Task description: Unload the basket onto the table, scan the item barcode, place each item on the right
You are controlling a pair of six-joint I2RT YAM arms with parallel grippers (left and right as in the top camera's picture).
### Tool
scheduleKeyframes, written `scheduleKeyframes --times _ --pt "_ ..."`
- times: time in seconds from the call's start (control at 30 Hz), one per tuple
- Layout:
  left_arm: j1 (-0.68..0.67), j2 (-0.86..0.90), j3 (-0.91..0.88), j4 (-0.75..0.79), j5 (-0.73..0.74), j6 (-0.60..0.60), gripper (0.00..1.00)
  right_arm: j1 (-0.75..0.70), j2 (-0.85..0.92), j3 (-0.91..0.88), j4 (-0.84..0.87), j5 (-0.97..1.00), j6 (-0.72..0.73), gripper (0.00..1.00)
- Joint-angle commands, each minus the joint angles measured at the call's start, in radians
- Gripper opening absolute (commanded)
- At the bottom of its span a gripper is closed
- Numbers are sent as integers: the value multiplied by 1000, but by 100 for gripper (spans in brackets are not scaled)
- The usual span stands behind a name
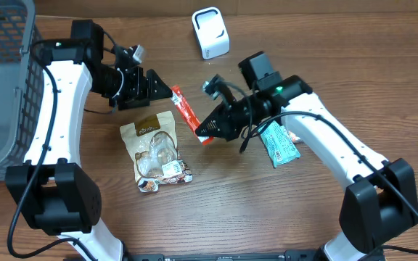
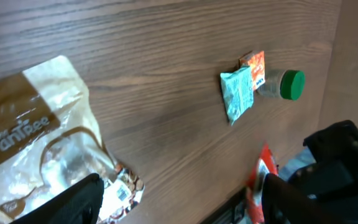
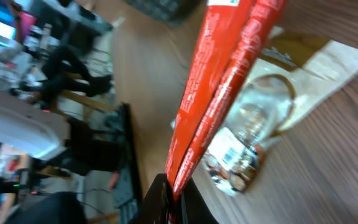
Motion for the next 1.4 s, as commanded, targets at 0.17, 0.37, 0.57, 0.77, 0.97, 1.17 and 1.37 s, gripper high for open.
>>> scheduleKeyframes --times 0.17,0.37,0.57,0.77,0.97,1.17,1.37 --pt "-91 -3 17 53 60 -16 73 15 -5 0 13 -114 8 4" --pt "-117 -3 16 74 82 -19 40 15 -5 0 13 -114 7 4" --pt "-118 -3 16 71 83 -20 28 15 -5 0 25 -114 8 4" --pt "-119 -3 17 62 84 -48 31 15 -5 0 82 -60 118 4" --pt "-118 -3 17 63 83 -53 32 15 -5 0 141 34 279 4" --pt "-118 -3 17 79 83 -58 34 16 -5 0 147 70 319 4" --pt "-118 -3 17 94 82 -80 28 16 -5 0 148 70 322 4"
